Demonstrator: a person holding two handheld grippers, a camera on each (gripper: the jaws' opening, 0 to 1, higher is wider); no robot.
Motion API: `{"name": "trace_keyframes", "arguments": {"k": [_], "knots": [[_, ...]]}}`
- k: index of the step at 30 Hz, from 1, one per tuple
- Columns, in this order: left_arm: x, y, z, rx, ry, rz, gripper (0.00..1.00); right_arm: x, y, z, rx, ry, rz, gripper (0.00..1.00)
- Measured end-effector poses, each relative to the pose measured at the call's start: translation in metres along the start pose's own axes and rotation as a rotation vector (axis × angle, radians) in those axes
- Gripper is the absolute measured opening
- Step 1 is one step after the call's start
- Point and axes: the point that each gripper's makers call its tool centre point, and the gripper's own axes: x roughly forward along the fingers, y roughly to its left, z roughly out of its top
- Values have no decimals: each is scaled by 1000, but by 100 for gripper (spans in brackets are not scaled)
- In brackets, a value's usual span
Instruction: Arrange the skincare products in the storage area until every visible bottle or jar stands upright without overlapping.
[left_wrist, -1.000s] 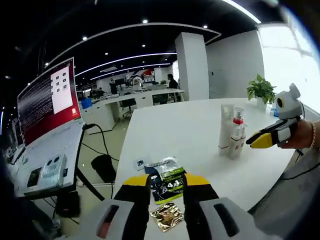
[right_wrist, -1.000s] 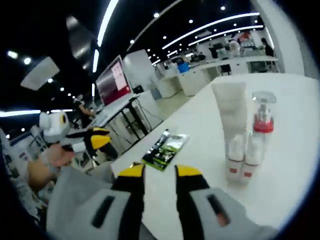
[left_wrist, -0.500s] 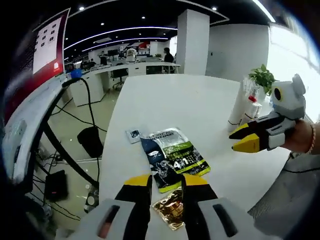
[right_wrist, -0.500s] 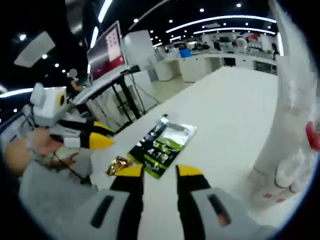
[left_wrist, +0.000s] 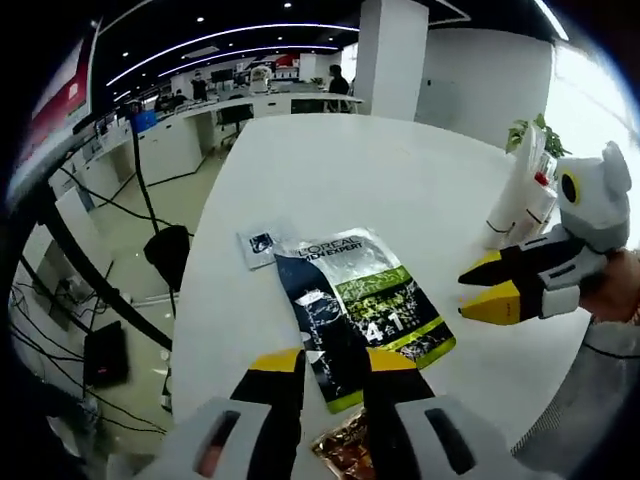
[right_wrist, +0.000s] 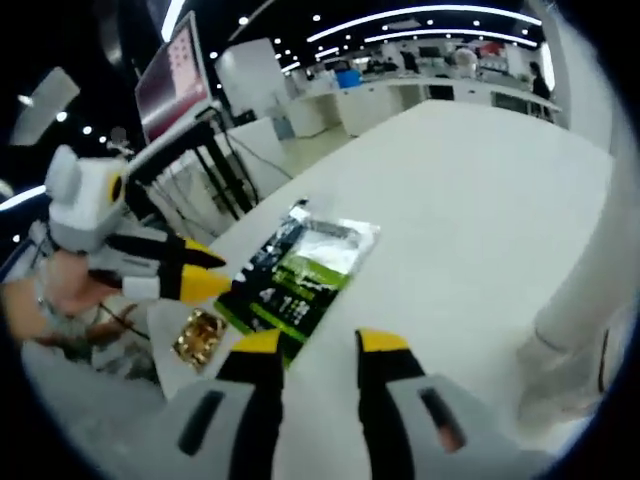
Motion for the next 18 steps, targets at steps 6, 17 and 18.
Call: {"name": "trace_keyframes", "arguments": {"k": [6, 17, 18], "knots": [[7, 0, -10, -46, 30, -6, 23, 8, 4, -11, 1, 30, -6, 27], [7, -7, -11, -57, 20, -53, 15, 12, 24, -9, 25, 7, 46, 19], [6, -5, -12, -42, 24, -39, 14, 11, 24, -8, 20, 2, 40, 17]]}}
